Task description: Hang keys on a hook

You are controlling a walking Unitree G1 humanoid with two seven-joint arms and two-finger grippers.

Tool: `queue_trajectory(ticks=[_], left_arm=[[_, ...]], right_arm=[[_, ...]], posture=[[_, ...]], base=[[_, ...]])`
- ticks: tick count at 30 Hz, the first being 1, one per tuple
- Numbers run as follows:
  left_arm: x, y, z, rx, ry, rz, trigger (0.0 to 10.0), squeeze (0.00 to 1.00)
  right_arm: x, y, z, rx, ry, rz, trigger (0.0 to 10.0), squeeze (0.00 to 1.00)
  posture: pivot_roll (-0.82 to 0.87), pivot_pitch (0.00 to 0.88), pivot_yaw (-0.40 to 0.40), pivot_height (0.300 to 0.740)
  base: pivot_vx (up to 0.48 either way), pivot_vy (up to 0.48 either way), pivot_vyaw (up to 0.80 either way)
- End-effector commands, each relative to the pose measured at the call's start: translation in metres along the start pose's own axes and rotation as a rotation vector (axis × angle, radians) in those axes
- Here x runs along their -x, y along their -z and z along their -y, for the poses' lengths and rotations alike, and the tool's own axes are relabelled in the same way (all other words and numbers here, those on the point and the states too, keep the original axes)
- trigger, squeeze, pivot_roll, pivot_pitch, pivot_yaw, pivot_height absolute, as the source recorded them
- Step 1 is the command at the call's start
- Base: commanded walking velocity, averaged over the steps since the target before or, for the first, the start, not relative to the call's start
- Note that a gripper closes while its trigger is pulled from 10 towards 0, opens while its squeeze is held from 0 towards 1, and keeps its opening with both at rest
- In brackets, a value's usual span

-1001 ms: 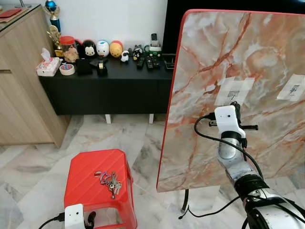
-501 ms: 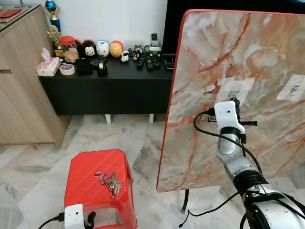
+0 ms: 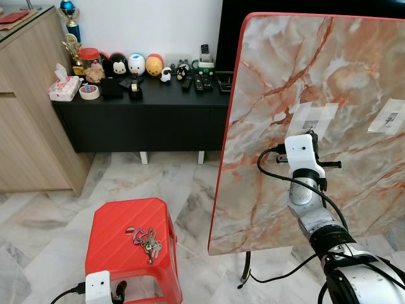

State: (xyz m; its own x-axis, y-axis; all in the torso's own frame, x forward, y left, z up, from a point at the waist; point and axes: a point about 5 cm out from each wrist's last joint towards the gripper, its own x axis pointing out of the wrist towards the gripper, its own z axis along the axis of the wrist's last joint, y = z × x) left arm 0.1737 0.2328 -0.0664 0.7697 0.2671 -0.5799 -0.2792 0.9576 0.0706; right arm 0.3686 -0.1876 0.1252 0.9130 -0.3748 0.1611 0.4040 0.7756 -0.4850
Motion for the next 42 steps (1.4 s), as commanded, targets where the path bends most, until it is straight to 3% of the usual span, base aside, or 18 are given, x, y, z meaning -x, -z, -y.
queue_trajectory(ticks=[1,42], left_arm=[[0.0000,0.0019,-0.0003,-0.002,-0.001,-0.019,10.0,0.00],[0.0004,0.0030,-0.0001,0.001,0.000,-0.023,10.0,0.00]], right_arm=[[-0.0046,-0.0039,0.0023,-0.019,0.011,-0.014,10.0,0.00],[-0.0036,-0.0028,-0.0063,-0.021,-0.049,-0.060,10.0,0.00]], posture=[[0.08,0.000,-0.088,0.728],[0.08,0.000,-0.086,0.728]], base=[[0.000,0.000,0.00],[0.000,0.000,0.00]])
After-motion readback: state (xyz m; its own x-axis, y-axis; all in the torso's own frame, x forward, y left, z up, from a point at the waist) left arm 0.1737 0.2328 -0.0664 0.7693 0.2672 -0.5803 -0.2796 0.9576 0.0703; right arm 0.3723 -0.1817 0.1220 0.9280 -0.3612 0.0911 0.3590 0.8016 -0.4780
